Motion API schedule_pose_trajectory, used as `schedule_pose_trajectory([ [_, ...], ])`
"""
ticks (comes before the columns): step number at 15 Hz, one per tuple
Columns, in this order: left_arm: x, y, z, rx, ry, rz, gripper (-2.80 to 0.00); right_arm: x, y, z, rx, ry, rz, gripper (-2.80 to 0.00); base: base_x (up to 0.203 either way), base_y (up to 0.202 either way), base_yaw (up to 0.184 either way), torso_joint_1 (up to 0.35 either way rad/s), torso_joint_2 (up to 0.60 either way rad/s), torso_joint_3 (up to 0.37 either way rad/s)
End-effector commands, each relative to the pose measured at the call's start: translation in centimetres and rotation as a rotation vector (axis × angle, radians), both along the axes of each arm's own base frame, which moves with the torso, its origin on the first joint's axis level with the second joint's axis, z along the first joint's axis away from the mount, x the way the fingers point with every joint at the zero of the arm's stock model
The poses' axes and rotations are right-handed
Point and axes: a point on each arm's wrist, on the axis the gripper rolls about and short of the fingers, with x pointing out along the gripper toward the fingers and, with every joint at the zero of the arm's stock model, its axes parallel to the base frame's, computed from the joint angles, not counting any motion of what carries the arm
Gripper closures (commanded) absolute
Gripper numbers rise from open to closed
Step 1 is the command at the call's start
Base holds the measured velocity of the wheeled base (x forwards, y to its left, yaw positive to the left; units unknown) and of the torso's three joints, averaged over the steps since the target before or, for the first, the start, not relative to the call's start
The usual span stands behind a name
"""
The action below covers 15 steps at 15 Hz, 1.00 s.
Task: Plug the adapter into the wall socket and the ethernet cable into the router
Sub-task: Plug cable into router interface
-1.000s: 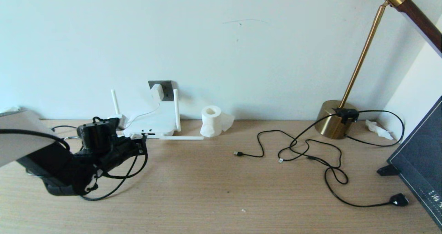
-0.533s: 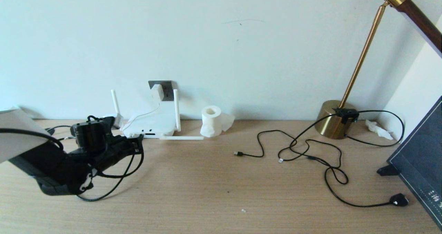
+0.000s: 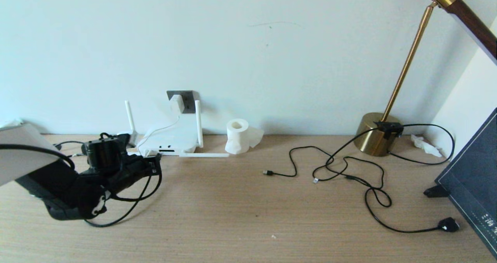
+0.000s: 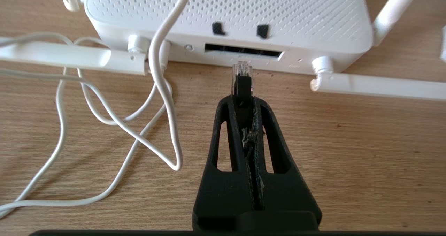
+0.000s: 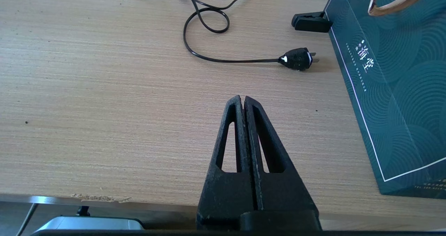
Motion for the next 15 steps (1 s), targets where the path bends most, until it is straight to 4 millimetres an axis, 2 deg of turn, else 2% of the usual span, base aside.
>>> schedule_pose_trajectory([
  [1,0.16,0.01,-0.54,-0.001,0.007,0.000,0.00,0.01,0.00,-0.01,-0.001,0.003,0.001,0.00,0.000,0.000,0.000,0.000,0.00,0.000],
  [15,0.12,0.13,-0.52,0.000,0.008,0.002,0.00,0.01,0.00,-0.01,-0.001,0.003,0.001,0.00,0.000,0.000,0.000,0.000,0.00,0.000],
])
